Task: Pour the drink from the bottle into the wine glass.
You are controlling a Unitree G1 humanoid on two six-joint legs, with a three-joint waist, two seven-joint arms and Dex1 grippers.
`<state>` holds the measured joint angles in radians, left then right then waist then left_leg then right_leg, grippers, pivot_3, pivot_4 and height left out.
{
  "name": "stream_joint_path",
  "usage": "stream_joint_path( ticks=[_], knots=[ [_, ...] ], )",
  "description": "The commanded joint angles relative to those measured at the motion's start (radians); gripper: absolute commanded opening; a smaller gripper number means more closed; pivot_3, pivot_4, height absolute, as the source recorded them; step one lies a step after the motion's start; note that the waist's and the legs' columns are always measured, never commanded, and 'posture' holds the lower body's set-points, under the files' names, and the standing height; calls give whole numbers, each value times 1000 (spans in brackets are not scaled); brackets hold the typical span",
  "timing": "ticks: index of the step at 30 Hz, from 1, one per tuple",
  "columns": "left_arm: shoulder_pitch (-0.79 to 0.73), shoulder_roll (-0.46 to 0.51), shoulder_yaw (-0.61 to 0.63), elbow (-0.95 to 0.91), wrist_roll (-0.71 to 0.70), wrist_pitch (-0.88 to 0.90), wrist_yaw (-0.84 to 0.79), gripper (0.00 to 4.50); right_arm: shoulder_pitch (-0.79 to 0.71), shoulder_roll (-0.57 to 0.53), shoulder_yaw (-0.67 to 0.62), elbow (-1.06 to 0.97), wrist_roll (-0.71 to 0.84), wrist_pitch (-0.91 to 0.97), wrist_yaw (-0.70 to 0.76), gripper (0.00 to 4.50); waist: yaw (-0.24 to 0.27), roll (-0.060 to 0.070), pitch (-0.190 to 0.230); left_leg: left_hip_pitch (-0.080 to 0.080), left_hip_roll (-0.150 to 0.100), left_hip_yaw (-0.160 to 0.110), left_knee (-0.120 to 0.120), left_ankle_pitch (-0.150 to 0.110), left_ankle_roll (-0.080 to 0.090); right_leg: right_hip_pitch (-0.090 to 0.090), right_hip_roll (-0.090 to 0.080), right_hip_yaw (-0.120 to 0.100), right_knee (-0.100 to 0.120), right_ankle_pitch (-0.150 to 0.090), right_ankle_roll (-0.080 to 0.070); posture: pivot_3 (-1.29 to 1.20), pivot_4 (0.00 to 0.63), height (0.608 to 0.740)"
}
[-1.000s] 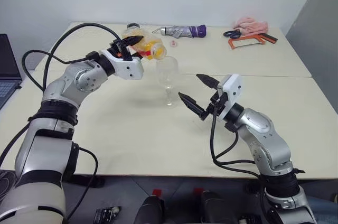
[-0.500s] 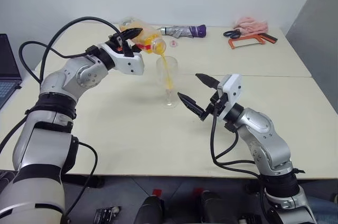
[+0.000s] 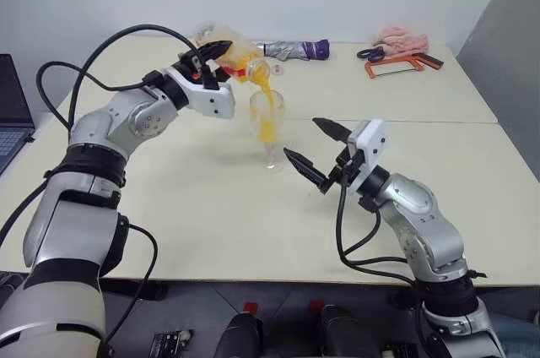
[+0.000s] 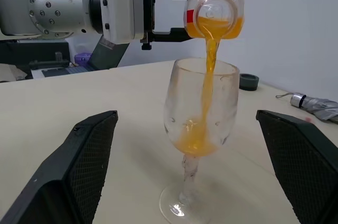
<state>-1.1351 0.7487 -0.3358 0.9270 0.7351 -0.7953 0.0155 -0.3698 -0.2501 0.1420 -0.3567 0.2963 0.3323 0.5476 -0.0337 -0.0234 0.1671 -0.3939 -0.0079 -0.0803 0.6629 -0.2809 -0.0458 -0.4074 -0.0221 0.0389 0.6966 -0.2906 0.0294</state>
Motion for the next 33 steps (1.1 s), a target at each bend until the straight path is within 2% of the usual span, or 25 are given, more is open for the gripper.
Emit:
stream_joint_path(
  ticks=[1,33],
  knots=[
    [-46,13,5,-3,0,0,36,1677,3,3,0,-33,5,-36,7,4500,0,0,0,0,0,0,0,0,0,0,0,0,0,0,0,0,150,740],
    [-39,34,-14,8,15,-3,73,1677,37,-80,-53,-73,70,2,37,4500,0,0,0,0,0,0,1,0,0,0,0,0,0,0,0,0,150,740]
  ],
)
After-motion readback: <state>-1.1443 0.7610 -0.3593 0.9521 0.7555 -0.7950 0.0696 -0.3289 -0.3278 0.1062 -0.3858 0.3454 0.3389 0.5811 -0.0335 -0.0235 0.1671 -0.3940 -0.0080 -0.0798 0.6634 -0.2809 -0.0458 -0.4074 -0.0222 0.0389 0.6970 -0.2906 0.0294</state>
